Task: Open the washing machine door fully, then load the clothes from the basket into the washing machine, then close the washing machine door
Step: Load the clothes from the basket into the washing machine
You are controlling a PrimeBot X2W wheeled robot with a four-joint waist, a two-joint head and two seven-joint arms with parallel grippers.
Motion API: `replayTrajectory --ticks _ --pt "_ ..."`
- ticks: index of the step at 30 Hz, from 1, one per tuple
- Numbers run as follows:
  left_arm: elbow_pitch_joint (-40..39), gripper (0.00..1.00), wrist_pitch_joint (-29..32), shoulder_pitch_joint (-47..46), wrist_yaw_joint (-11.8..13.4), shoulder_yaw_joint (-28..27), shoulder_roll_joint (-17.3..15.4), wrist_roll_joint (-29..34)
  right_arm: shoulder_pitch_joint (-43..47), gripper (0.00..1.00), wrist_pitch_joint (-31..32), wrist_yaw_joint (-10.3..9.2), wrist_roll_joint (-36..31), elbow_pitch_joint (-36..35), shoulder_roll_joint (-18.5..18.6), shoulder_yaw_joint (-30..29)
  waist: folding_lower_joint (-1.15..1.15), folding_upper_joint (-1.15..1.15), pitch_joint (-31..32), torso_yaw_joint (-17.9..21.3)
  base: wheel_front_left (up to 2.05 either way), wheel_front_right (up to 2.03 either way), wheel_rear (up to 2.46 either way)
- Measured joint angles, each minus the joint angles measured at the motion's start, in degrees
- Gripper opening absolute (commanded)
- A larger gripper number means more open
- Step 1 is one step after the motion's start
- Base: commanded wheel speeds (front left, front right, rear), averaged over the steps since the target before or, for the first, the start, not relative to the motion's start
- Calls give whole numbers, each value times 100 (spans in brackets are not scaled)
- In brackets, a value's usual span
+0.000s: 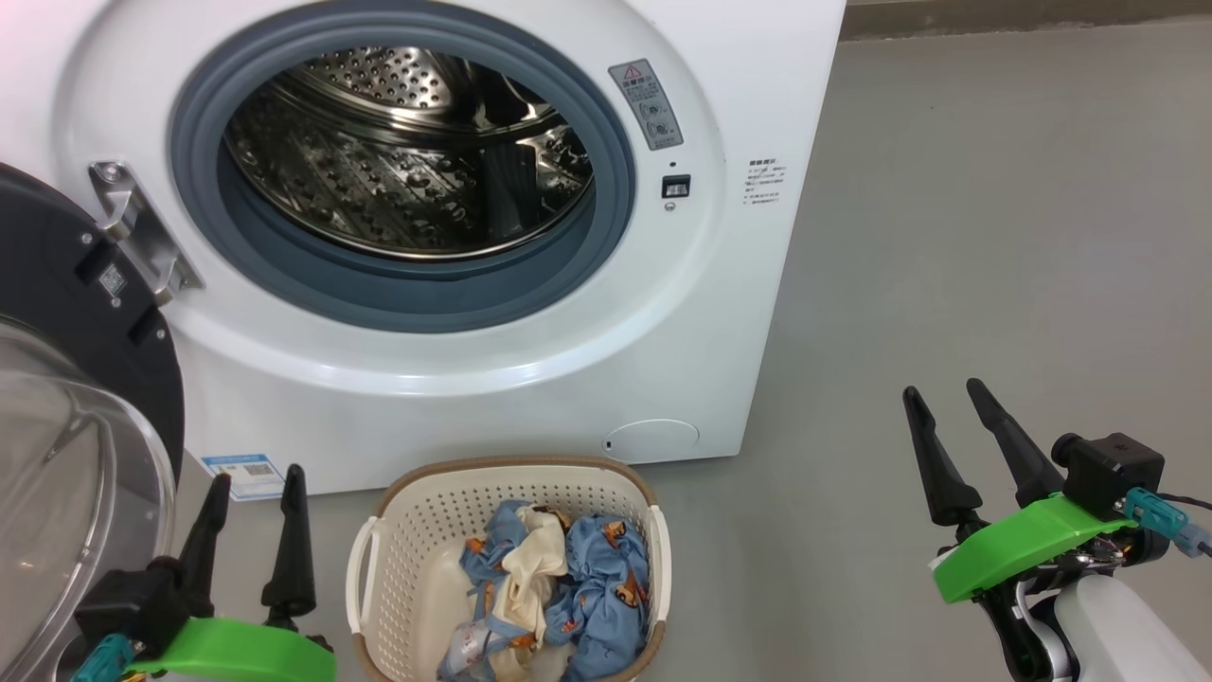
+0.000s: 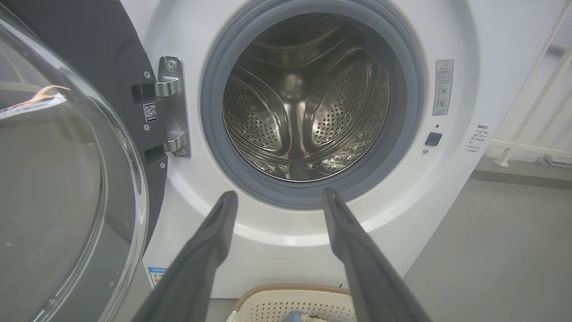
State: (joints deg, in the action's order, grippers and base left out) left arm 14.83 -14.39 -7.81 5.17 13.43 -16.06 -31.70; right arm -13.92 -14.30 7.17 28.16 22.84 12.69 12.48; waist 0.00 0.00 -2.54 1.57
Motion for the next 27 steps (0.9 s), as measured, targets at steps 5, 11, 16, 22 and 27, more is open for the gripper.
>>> replayTrajectory --ticks 5,11,16,22,27 --pt "-1 100 0 0 0 -5 2 0 0 100 0 0 0 2 0 2 0 0 -14 7 0 0 0" --pt "-1 100 0 0 -1 -4 8 0 -1 100 0 0 0 2 0 4 0 0 -57 21 0 0 0" --pt "0 100 0 -4 -2 10 36 1 -2 100 0 0 0 2 1 10 0 0 -98 39 0 0 0" --pt "68 100 0 -23 -18 60 52 0 -17 100 0 0 0 1 1 15 0 0 -192 72 0 0 0" --pt "114 100 2 -159 -60 136 81 0 -122 100 0 0 1 -20 1 13 0 0 -365 114 0 0 0"
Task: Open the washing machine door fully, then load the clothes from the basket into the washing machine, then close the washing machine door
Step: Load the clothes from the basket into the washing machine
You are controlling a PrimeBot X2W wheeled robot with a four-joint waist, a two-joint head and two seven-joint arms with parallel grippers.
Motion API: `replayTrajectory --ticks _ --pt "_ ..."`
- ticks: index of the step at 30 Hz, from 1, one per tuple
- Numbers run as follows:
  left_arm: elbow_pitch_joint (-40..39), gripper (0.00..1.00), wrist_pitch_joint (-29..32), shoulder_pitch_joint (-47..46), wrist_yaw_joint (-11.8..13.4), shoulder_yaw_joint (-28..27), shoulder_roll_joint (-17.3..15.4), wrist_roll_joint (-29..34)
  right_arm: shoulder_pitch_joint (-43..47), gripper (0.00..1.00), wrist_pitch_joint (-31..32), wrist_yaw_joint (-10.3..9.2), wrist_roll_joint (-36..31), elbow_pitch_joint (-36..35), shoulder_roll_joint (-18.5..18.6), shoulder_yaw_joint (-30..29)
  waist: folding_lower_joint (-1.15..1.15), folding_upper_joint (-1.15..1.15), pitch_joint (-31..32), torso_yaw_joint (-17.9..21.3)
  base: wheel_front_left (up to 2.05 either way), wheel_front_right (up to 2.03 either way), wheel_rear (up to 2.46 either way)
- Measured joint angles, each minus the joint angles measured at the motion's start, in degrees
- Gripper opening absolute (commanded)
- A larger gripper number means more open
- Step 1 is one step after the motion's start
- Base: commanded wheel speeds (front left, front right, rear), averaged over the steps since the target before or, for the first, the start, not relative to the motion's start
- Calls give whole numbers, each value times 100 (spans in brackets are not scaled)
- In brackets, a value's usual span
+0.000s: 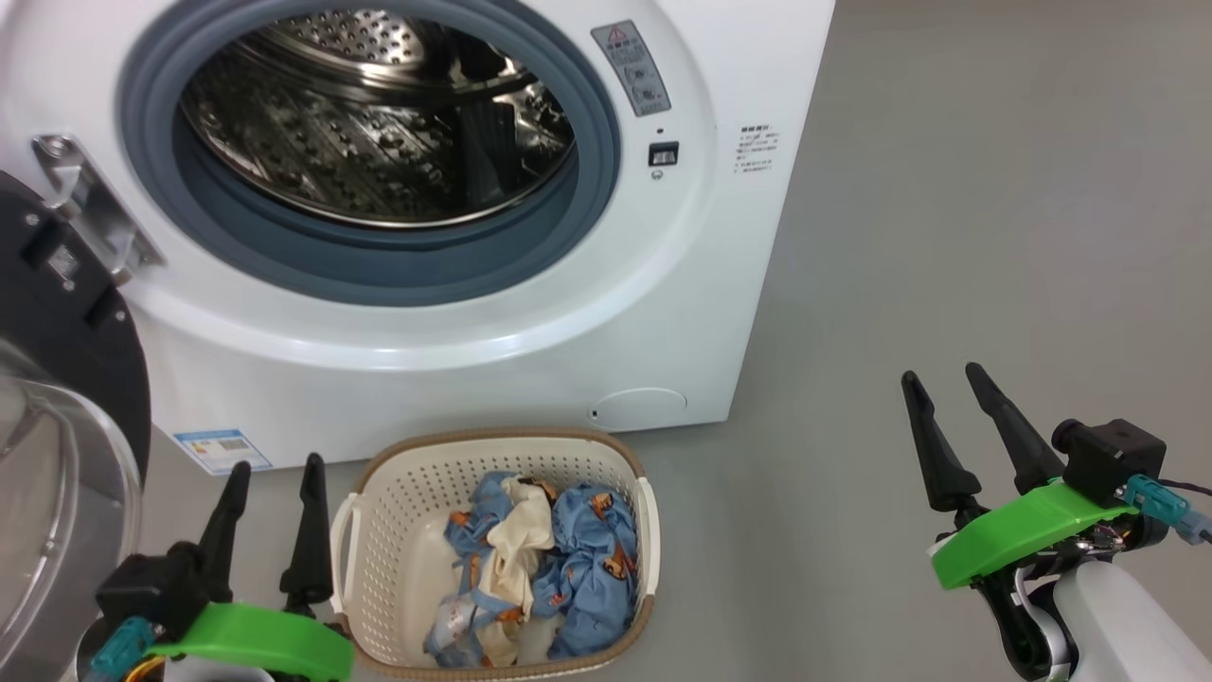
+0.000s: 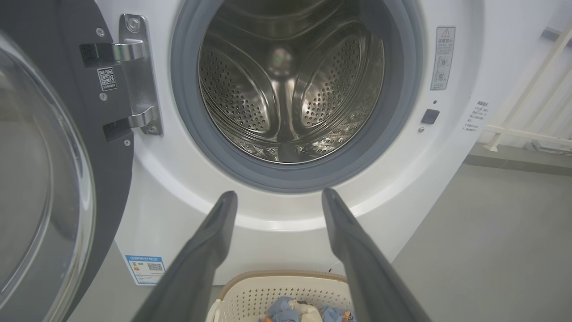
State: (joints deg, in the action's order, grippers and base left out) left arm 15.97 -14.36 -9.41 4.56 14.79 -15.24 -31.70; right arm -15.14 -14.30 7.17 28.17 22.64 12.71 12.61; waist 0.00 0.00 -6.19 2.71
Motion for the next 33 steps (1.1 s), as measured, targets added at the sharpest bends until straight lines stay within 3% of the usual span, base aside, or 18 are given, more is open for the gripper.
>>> replayTrajectory --ticks 33 --pt "988 100 196 -1250 -310 334 0 2 -602 100 0 0 -34 -204 -238 -208 0 0 -1602 360 0 0 0"
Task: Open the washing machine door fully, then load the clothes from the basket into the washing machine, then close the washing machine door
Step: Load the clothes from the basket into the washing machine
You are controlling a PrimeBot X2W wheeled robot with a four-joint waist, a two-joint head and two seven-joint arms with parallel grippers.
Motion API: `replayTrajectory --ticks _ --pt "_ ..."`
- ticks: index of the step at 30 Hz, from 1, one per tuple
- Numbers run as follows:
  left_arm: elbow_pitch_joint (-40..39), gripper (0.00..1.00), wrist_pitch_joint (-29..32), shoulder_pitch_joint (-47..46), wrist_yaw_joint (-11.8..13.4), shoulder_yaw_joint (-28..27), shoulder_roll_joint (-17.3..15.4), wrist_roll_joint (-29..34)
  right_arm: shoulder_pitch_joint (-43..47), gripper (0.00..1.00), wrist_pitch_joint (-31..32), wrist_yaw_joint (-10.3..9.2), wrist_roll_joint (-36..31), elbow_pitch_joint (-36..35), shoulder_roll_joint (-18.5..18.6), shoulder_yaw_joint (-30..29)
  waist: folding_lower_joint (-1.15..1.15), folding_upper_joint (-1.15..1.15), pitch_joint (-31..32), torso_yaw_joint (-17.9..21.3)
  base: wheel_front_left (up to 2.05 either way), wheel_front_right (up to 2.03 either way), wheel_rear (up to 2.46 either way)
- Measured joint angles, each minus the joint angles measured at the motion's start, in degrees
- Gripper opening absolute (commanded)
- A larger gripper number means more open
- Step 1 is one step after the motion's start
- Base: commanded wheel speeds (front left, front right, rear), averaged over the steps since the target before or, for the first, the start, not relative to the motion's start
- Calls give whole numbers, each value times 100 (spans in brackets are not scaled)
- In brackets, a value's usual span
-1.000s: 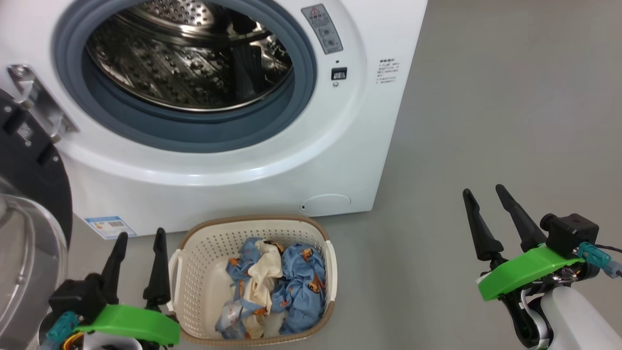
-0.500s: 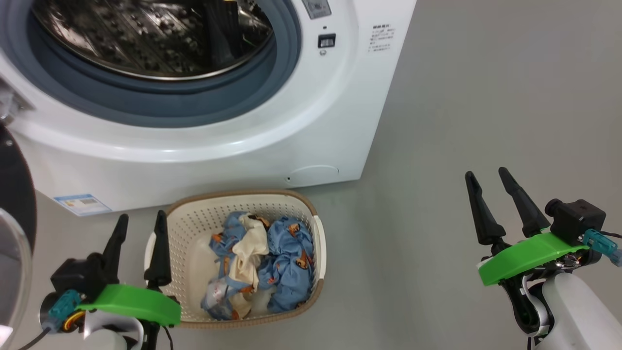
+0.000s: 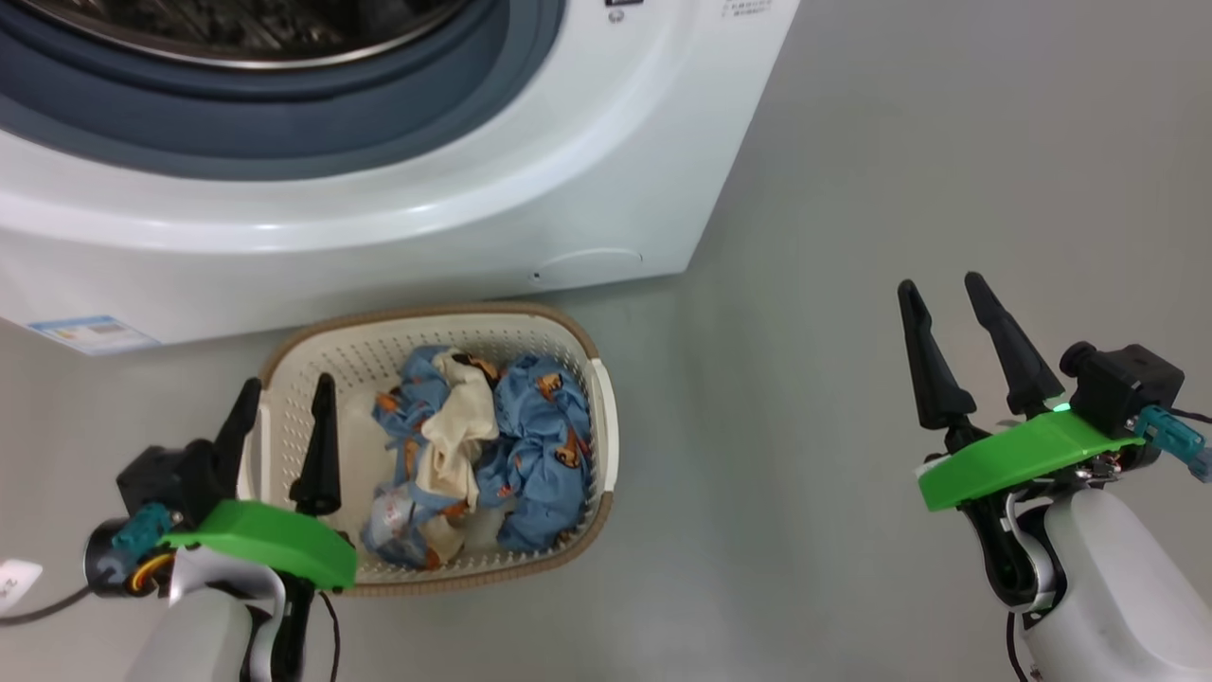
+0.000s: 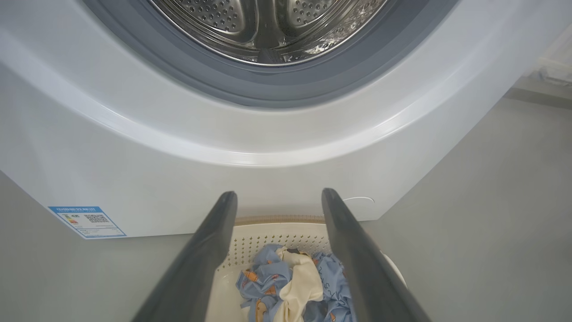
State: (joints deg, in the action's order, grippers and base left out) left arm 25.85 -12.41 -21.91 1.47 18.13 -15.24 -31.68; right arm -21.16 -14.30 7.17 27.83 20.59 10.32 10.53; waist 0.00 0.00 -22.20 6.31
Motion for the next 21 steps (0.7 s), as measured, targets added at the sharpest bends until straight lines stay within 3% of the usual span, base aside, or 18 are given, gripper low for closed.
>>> replayTrajectory --ticks 12,21 --pt "773 100 153 -664 -52 190 -1 148 -320 100 0 0 -25 -78 -103 7 0 0 -682 146 0 0 0" --pt "1532 100 601 -1113 -254 356 -11 160 -538 100 -1 0 -62 -142 -209 29 0 0 -1204 256 0 0 0"
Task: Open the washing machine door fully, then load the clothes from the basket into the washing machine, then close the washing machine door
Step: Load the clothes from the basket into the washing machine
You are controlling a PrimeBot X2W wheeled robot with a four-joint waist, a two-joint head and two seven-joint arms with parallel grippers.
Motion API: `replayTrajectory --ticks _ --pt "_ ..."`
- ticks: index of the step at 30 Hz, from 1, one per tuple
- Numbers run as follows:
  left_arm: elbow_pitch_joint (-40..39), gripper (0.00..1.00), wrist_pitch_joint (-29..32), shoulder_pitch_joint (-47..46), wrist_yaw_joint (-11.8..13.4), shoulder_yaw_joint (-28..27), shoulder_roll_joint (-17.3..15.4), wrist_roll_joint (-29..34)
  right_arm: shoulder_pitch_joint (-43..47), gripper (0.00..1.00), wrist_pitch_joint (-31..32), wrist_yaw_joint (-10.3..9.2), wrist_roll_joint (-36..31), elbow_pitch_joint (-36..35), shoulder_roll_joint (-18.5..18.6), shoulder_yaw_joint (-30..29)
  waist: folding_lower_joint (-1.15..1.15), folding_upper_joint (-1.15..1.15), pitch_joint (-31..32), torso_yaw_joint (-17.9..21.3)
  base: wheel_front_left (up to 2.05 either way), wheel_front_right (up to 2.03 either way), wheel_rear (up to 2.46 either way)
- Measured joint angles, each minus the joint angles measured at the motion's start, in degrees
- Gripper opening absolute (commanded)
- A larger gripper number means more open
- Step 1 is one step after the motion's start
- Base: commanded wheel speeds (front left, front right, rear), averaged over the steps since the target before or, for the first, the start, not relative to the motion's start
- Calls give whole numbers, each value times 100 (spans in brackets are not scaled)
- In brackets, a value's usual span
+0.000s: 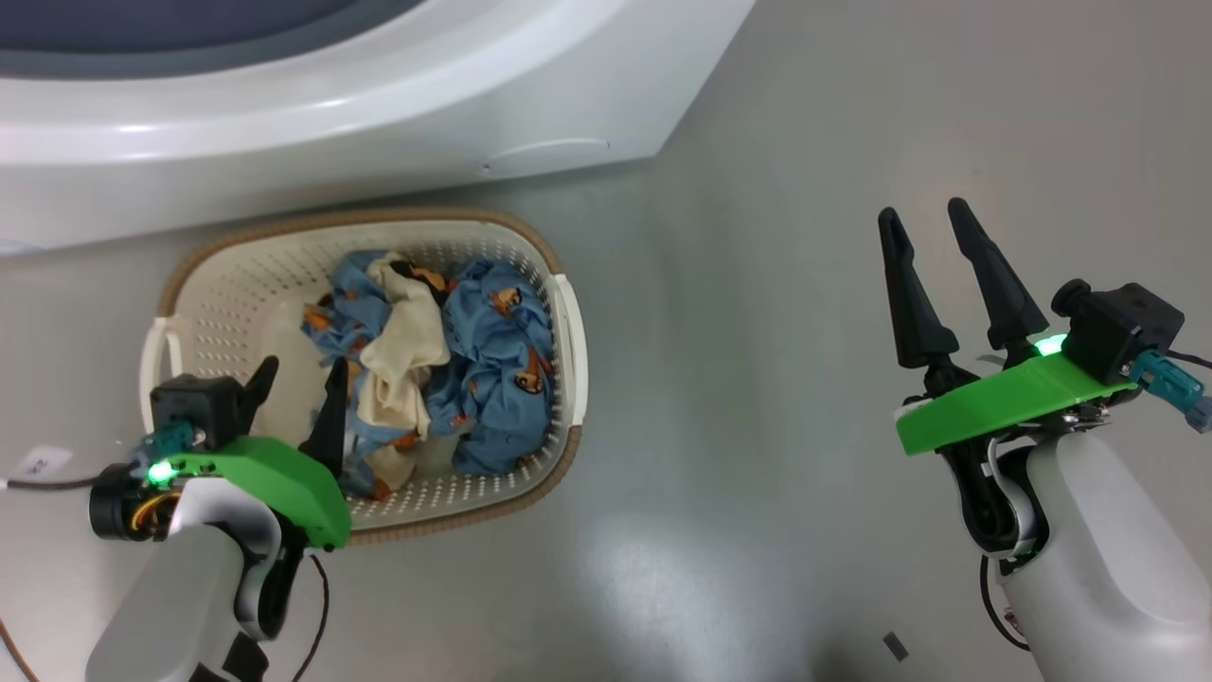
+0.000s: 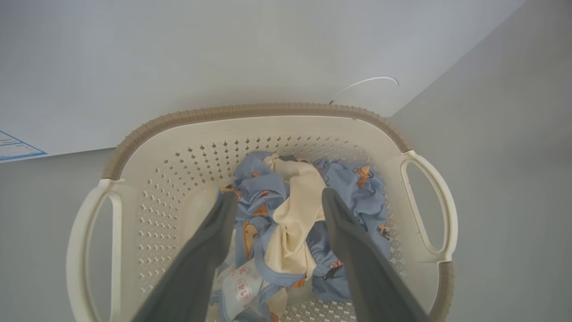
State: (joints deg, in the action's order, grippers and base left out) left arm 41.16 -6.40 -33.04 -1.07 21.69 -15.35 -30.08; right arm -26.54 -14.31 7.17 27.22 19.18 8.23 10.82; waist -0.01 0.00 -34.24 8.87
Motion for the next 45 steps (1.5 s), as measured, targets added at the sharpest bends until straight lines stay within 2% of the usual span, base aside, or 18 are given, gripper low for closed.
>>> replayTrajectory --ticks 11,23,33,45 --pt "910 100 620 -621 -267 298 18 20 -187 100 0 0 0 -63 -94 20 0 0 -479 189 0 0 0" --pt "2007 100 826 -1425 -494 550 41 101 -385 100 -15 0 -1 -137 -255 44 0 0 -959 523 0 0 0" --pt "2862 100 914 -2100 -493 536 -149 83 -538 100 -16 0 -4 -215 -390 88 0 0 -1372 824 0 0 0" --pt "3170 100 1093 -2479 -302 433 -310 -53 -593 100 -16 1 -4 -271 -466 102 0 0 -1711 1114 0 0 0"
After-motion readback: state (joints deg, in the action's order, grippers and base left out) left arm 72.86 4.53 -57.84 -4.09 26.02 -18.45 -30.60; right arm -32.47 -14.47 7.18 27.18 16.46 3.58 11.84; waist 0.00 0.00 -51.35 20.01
